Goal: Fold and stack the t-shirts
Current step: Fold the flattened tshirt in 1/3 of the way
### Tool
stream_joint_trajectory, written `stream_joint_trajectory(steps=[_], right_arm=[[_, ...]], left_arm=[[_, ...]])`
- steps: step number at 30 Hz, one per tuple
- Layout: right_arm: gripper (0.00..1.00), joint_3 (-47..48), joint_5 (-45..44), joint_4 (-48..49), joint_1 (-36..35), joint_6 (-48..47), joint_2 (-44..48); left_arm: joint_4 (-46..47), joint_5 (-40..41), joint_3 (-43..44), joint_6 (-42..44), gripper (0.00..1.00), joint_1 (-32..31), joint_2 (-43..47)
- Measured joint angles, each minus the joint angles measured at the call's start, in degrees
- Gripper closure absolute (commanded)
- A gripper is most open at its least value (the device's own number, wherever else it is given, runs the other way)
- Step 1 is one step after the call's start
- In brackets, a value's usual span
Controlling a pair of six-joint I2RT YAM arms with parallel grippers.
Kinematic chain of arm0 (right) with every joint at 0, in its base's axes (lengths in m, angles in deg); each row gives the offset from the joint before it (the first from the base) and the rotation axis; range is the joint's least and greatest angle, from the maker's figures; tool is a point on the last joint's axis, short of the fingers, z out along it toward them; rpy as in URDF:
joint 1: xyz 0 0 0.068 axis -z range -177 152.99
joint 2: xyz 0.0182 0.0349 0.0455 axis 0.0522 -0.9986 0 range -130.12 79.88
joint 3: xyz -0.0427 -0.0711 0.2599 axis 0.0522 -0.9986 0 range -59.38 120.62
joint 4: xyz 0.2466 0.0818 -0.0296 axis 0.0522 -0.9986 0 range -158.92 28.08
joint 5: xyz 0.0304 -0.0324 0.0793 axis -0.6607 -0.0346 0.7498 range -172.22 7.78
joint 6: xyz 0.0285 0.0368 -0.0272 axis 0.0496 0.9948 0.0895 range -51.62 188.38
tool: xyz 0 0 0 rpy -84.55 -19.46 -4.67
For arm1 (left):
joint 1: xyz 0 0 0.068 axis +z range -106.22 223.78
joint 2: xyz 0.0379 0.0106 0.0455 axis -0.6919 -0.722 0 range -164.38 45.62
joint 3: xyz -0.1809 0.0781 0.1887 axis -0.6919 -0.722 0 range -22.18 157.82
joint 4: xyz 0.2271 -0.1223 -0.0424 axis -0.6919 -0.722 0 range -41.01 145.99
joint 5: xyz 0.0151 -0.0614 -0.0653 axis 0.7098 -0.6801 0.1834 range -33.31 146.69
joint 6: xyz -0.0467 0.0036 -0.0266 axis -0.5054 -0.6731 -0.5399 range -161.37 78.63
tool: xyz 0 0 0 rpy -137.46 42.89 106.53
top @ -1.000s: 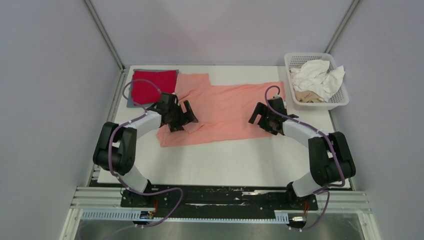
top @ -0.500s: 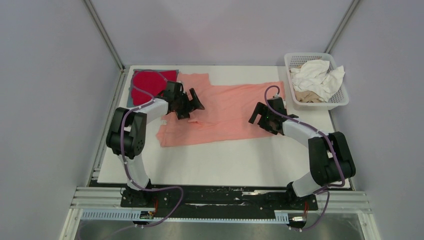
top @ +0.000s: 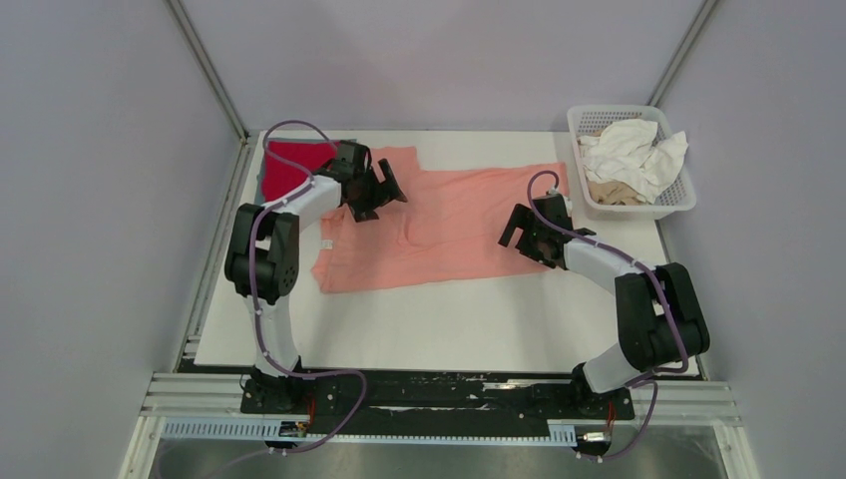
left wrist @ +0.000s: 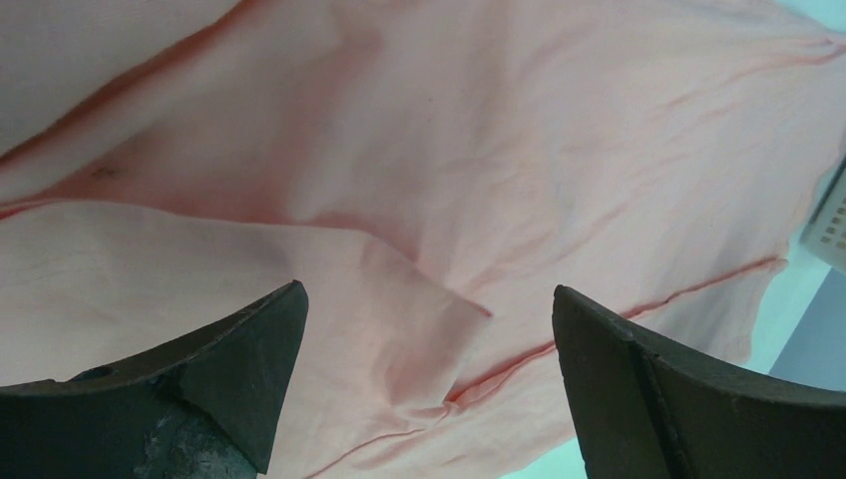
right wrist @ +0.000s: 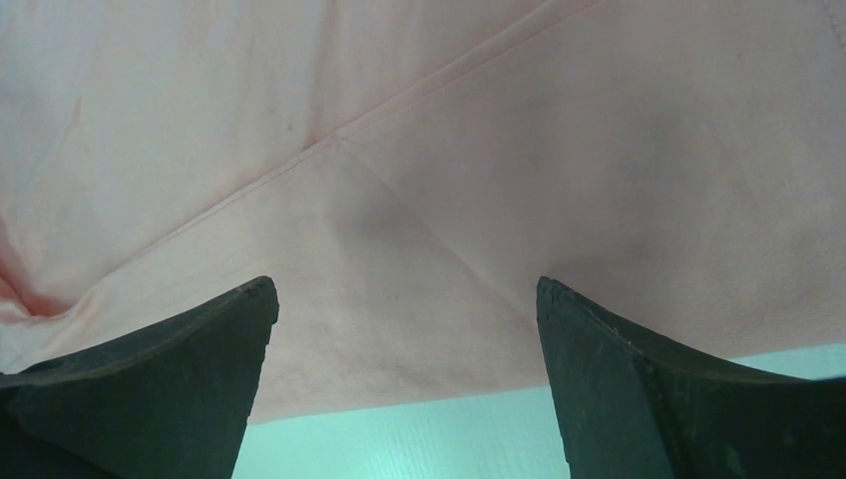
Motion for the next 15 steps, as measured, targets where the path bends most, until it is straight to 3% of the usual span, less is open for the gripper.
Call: stream_joint_trajectory(steps=[8,15], right_arm=[[0.00,0.0,-0.3,0.0,0.0,-0.8,0.0],[0.00,-2.0,-0.5,0.6,0.0,-0.6,0.2]], left_arm=[[-3.6,5.0,-0.1,2.3,0.00,-1.0,2.6],[0.4,7.2,-13.1,2.6,0.00,-5.3,15.8]])
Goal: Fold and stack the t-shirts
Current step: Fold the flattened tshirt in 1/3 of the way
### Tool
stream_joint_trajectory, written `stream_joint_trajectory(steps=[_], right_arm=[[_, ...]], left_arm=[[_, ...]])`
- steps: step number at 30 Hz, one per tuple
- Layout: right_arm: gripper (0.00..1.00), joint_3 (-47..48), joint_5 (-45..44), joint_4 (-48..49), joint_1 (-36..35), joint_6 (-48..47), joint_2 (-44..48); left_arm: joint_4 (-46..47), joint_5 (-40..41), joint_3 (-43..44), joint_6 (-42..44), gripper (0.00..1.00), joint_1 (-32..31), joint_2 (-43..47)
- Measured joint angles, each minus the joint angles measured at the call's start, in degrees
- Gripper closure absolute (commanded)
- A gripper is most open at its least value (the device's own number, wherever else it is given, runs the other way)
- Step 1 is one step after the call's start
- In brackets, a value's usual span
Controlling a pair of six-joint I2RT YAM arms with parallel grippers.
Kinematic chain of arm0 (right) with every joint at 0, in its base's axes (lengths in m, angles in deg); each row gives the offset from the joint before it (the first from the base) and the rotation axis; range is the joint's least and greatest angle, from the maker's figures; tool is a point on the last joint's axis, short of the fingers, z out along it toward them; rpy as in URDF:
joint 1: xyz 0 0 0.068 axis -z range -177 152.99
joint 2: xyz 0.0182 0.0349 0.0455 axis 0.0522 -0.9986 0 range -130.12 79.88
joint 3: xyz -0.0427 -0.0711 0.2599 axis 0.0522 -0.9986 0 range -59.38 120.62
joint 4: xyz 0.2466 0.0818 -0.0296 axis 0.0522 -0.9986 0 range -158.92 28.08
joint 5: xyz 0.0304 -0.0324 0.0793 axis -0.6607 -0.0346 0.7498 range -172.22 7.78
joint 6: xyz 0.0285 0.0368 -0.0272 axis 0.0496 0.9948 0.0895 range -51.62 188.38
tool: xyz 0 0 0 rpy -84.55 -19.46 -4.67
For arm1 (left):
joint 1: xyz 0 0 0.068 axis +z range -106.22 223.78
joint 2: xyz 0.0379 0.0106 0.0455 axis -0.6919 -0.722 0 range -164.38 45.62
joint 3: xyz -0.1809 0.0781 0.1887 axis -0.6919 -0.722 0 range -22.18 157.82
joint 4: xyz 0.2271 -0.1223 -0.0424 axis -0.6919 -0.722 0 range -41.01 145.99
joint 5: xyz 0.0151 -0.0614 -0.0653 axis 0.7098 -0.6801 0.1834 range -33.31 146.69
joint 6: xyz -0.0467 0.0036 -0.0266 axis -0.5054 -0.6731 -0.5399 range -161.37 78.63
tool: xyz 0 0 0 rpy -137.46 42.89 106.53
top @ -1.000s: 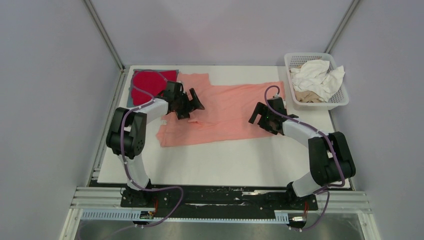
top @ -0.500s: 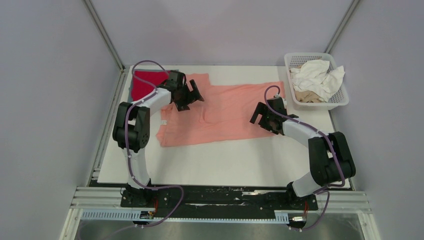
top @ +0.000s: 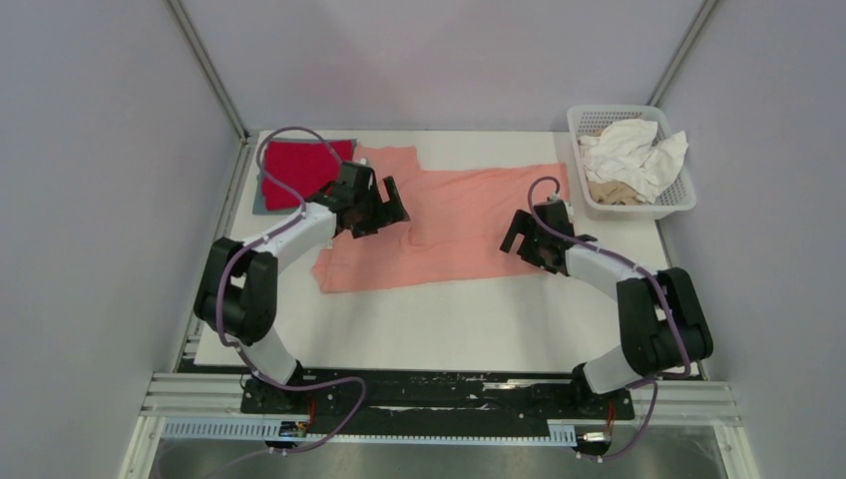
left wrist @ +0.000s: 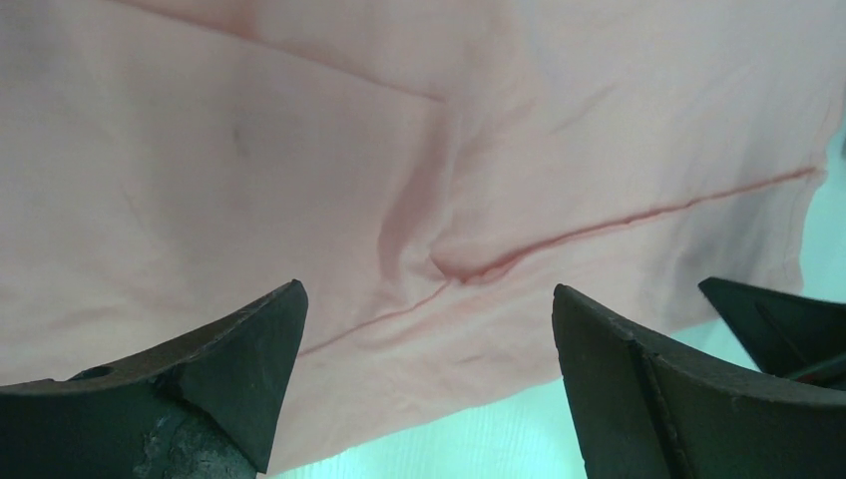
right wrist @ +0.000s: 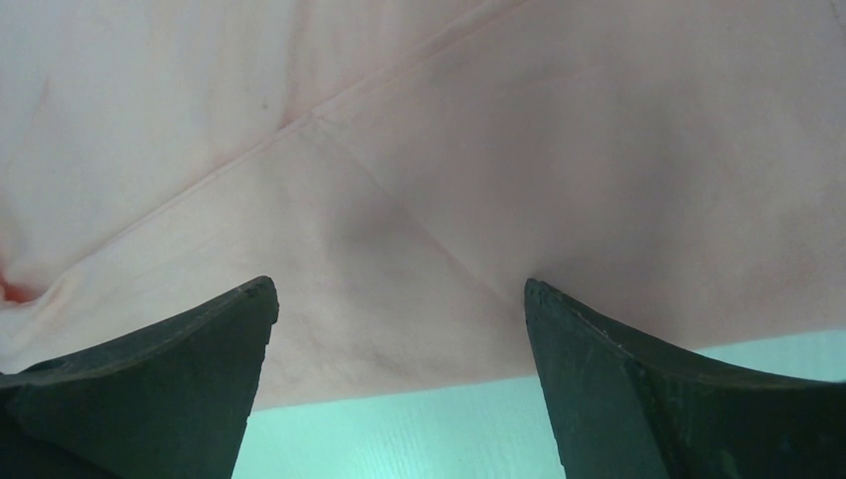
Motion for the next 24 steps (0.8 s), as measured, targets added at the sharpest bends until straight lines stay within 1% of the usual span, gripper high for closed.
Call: stream_joint_trajectory(steps=[2,7,12,14,17,21,24], right_arm=[[0.00,-1.6,0.2,0.6,0.0,0.2,1.8],[0.00,-8.0,0.4,-0.1,0.0,1.2,8.8],[0.00,-12.7,2.2,-3.2,-0.2,2.2,15.9],[0.00,-14.3,2.7,-4.7,-0.4,2.9,18.4],[0.00,-16.5,3.4,-7.4,-0.8,4.4,22.7],[0.00,-18.5,4.2,-12.1,-2.4,6.7,27.8],[0.00,-18.9,4.9,-16.7,-5.1,9.2,30.5]], left_arm=[[2.2,-0.3,-4.0,-0.2,0.00,-1.7,1.5],[3.8,-0.6,-12.5,-1.0,0.00,-4.8,1.7],[8.5,-0.8,-18.2,-2.6,0.00,-6.4,4.1],[10.6,-0.4,-21.2,-3.4,0.00,-6.9,6.3],[12.8,1.5,-26.5,-5.2,0.00,-9.5,10.9],[13.1,3.0,-32.9,-7.8,0.00,-14.0,17.6],[11.7,4.3,-35.7,-10.3,0.00,-16.7,21.6]])
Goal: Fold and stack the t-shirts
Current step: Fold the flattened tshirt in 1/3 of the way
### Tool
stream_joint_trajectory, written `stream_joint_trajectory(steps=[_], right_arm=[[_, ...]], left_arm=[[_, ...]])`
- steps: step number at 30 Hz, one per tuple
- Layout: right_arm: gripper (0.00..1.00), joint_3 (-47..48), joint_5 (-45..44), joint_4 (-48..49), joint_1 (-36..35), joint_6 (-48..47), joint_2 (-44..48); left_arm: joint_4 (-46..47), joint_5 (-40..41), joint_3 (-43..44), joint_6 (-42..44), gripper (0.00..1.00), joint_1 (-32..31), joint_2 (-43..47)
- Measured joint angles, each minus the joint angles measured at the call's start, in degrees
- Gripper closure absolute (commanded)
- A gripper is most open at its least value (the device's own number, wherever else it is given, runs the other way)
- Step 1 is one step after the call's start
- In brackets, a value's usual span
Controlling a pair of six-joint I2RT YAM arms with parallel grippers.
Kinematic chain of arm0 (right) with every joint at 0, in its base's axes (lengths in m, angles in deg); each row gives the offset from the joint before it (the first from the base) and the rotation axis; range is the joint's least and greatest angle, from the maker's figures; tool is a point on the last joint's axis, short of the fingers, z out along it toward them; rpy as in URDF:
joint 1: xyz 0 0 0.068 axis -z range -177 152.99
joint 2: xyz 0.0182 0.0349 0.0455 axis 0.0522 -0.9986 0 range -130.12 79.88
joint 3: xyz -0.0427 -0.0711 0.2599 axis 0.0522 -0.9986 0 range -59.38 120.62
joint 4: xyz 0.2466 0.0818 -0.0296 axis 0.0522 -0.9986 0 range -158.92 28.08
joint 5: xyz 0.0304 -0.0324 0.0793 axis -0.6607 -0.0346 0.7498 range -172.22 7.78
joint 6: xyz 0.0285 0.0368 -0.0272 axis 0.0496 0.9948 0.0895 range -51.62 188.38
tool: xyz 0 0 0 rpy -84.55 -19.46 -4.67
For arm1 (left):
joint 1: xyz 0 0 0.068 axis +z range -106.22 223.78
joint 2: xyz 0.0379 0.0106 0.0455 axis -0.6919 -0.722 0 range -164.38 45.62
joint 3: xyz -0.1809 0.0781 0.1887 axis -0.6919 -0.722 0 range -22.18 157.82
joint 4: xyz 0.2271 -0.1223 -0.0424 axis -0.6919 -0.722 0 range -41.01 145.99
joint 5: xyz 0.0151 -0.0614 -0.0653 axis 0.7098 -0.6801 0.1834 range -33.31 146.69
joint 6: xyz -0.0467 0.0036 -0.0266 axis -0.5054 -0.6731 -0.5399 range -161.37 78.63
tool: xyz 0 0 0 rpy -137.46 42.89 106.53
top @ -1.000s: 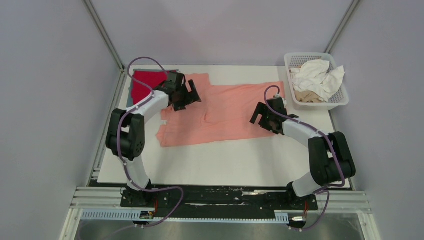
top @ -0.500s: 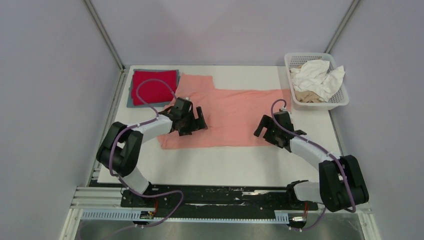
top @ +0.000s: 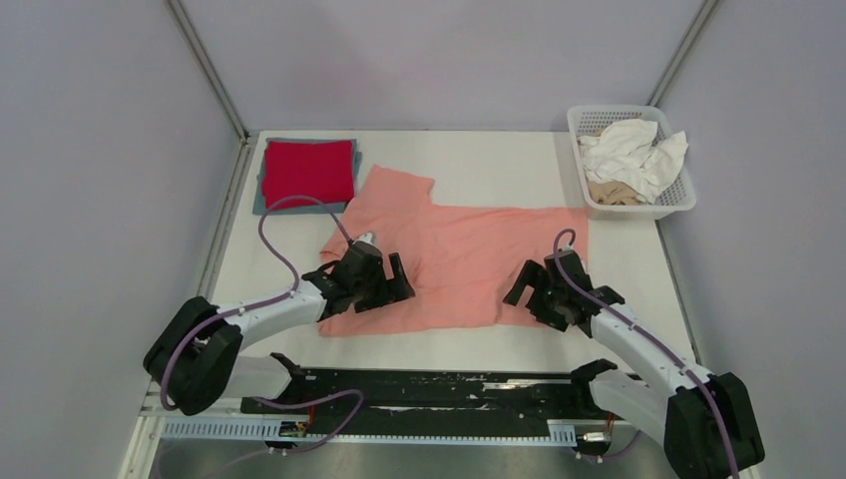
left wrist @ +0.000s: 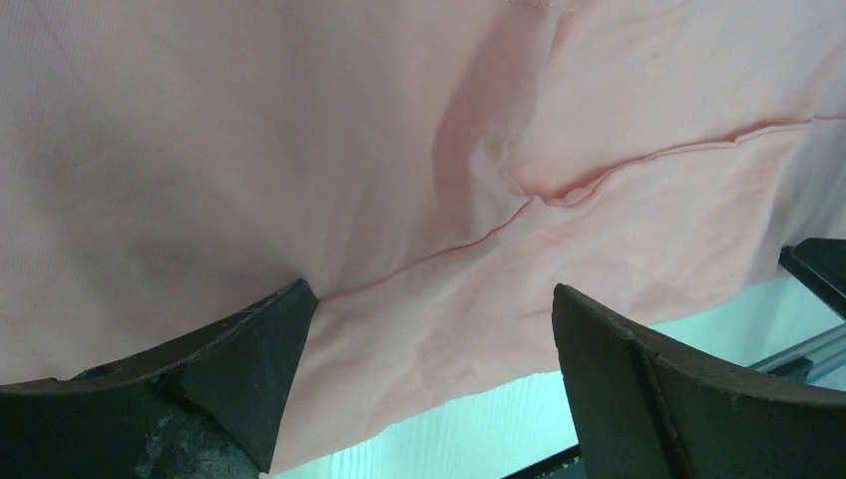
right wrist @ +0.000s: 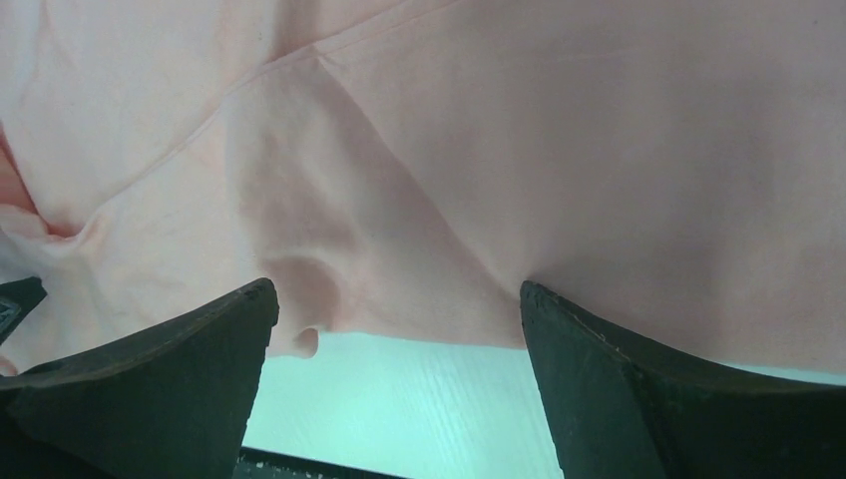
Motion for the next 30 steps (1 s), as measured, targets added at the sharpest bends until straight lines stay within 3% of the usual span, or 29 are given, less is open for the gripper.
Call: stream_joint_trajectory(steps=[11,18,30], right_arm=[[0.00,-0.3,0.3,-12.5,-12.7,9.3,4.4],[0.00,2.4,1.5,-18.4,-19.6,11.3,-0.9],[0.00,3.1,0.2,-24.9,-21.1,13.6,-0.7]], left_arm=[[-9.8,3.0,-5.2,-6.7,0.00,-4.0,11.0],[-16.9,3.5,-7.0,-7.0,0.00,-4.0,17.0],[-20.6,5.2,-7.1,-8.3,0.00,-4.3,18.8]])
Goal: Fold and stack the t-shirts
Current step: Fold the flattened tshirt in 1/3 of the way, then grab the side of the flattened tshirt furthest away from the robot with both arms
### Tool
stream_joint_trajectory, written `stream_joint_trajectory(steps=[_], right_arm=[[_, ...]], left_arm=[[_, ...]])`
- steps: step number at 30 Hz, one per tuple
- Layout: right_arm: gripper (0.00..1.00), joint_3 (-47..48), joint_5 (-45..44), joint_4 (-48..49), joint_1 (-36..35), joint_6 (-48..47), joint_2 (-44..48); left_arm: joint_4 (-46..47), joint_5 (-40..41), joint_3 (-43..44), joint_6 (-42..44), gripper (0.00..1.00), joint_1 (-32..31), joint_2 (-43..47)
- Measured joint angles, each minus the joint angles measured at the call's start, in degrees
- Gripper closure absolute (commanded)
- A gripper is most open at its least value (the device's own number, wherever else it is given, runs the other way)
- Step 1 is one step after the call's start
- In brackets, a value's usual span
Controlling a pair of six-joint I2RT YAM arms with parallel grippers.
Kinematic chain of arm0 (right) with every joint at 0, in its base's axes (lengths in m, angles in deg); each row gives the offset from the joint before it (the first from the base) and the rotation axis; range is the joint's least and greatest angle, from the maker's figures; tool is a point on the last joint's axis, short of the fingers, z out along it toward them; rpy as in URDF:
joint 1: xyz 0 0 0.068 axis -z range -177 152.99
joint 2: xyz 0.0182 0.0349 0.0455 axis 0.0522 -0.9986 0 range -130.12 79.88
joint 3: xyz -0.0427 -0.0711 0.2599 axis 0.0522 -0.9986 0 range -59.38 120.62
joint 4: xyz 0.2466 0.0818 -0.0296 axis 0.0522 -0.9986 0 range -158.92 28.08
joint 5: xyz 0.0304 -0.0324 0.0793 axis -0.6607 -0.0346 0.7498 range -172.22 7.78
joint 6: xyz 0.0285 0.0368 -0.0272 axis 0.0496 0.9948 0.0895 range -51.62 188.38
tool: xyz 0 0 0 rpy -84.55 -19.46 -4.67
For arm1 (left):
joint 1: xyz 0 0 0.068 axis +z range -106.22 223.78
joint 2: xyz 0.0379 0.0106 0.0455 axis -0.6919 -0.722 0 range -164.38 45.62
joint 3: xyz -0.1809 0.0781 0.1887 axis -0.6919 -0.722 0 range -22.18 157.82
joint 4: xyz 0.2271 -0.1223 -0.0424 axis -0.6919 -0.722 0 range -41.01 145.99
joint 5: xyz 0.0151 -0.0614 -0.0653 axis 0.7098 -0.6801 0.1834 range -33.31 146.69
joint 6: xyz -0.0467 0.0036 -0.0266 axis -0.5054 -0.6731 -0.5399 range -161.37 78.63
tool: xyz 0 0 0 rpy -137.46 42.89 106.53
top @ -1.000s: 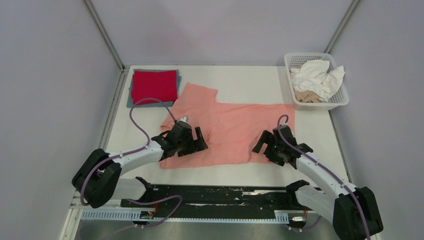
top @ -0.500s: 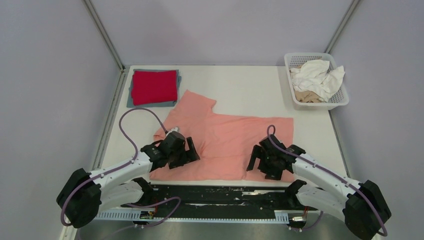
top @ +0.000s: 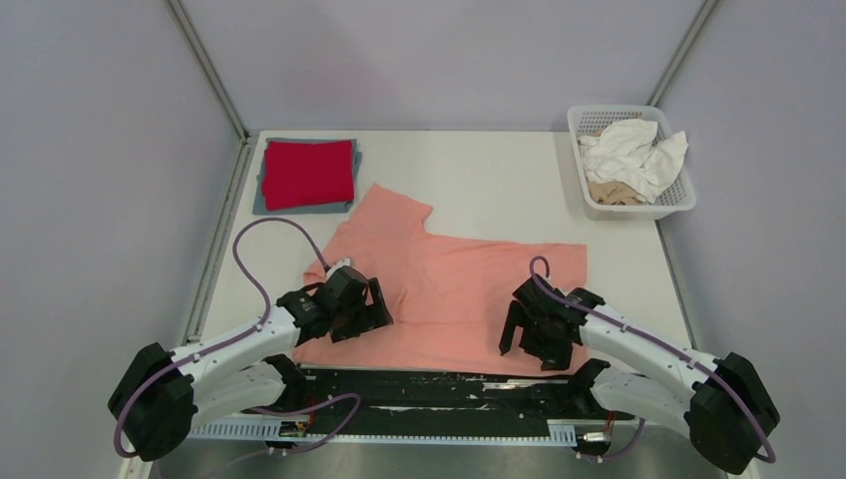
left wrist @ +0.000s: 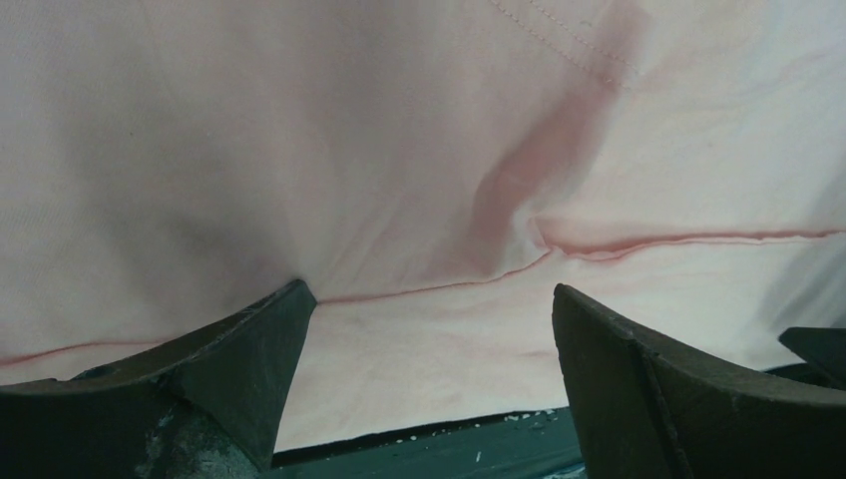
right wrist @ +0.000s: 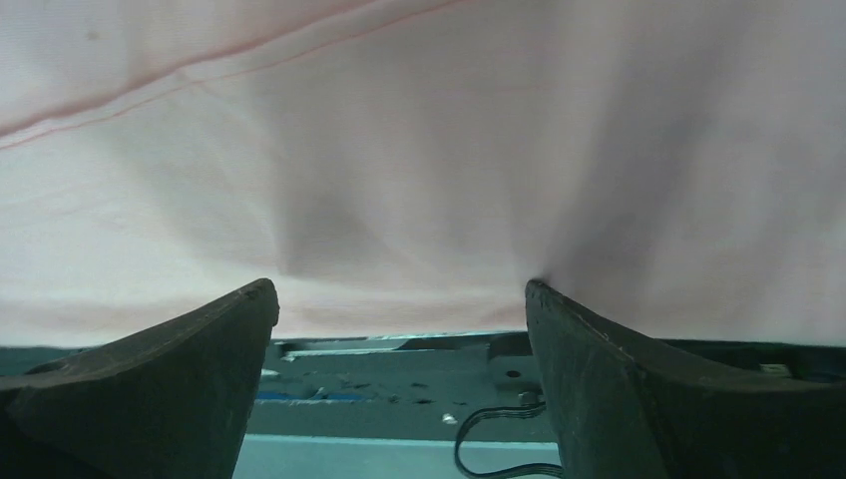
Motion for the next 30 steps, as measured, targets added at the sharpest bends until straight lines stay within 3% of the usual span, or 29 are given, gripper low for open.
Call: stream_joint_trajectory(steps=[7,11,16,24,30], right_arm=[[0.00,9.3,-11.6,-3.6,-0.2,-2.7,5.6],[0.00,16.0,-18.3,0.5,-0.1,-5.6,6.7],[0.00,17.9,-25.4,5.7,1.4,-10.3,6.4],[0.00,17.9,-20.8,16.7,18.4,-17.3,0.9],[0.00,15.9,-15.6,20.4,23.3,-20.2,-2.4]], left_arm=[[-4.3,3.6,4.0,3.4,0.00,-0.1,-1.0],[-4.9,7.5,13.7,8.0,0.00,0.9,-3.1],[-0.7,7.6,27.0,14.1,0.00,10.1,-10.7],[2.7,5.0,50.7,23.9,0.00,21.9,-37.5],[1.4,-1.5,74.4,30.1,0.00,27.4,-61.4]])
